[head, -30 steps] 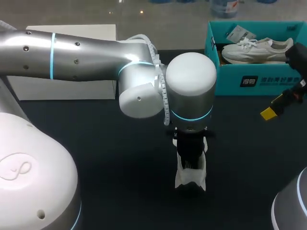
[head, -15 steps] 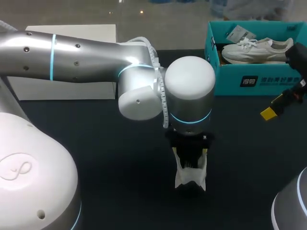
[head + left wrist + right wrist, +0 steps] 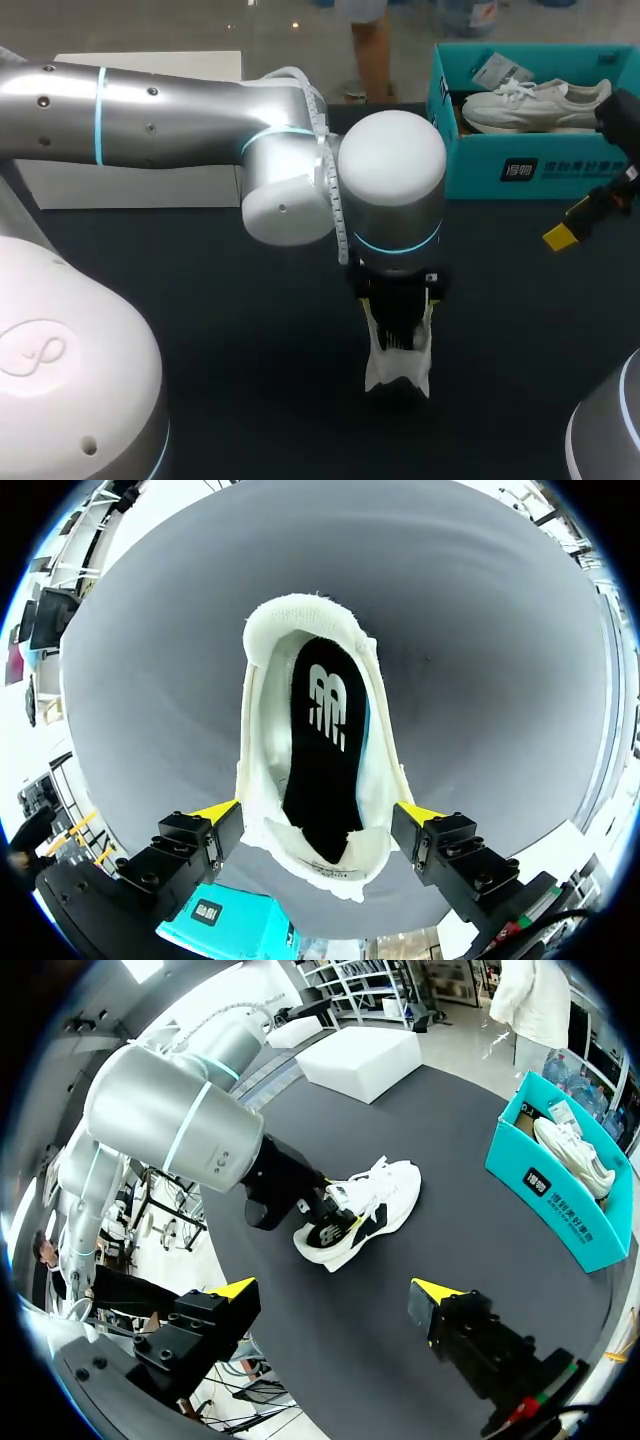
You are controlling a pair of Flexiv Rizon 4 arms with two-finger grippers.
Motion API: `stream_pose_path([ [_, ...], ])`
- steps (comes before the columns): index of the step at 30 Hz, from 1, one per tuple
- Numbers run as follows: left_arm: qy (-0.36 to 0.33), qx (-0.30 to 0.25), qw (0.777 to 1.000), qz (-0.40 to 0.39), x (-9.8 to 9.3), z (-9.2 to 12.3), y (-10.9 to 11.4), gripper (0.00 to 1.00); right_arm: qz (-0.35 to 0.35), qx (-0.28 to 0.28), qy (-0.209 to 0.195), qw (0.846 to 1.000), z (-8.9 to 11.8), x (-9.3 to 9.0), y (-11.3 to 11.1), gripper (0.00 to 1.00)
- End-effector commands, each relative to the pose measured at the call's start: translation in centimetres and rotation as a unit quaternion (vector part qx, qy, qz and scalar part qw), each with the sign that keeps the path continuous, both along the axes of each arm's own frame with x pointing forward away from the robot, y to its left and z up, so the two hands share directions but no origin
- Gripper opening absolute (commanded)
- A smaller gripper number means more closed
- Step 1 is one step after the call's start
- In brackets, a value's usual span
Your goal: Take the shoe out of the shoebox, open the shoe tongue, remove and reinsert the insole, then place the shoe into the shoebox
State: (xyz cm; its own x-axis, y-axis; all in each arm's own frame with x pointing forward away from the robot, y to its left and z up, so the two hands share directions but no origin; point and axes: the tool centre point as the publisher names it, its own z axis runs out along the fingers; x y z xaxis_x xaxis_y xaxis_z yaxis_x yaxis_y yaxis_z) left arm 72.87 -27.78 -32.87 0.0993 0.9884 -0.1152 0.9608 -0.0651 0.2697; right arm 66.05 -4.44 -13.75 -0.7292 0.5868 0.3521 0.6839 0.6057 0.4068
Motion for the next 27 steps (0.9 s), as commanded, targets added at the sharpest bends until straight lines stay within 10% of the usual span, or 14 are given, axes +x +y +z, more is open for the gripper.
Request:
stream_pose_path([
  [1, -0.011, 0.001, 1.000, 0.003, 0.3, 2.1, 0.4, 1.00, 0.001, -0.001, 0.002, 1.000, -0.1, 0.2, 0.1, 1.00],
  [11, -0.025, 0.002, 1.000, 0.018, 3.5, 5.5, 0.5, 1.00, 0.001, -0.001, 0.002, 1.000, -0.1, 0.2, 0.1, 1.00],
  [12, -0.020, -0.005, 1.000, 0.021, 3.8, 5.7, 0.5, 0.87, 0.001, -0.001, 0.002, 1.000, -0.1, 0.2, 0.1, 1.00],
  [14, -0.013, -0.005, 1.000, 0.025, 4.4, 5.7, 0.4, 0.00, 0.001, -0.001, 0.002, 1.000, -0.1, 0.2, 0.1, 1.00],
  [27, 0.012, 0.003, 1.000, 0.024, 3.7, 2.7, 1.0, 0.00, 0.001, -0.001, 0.002, 1.000, -0.1, 0.2, 0.1, 1.00],
])
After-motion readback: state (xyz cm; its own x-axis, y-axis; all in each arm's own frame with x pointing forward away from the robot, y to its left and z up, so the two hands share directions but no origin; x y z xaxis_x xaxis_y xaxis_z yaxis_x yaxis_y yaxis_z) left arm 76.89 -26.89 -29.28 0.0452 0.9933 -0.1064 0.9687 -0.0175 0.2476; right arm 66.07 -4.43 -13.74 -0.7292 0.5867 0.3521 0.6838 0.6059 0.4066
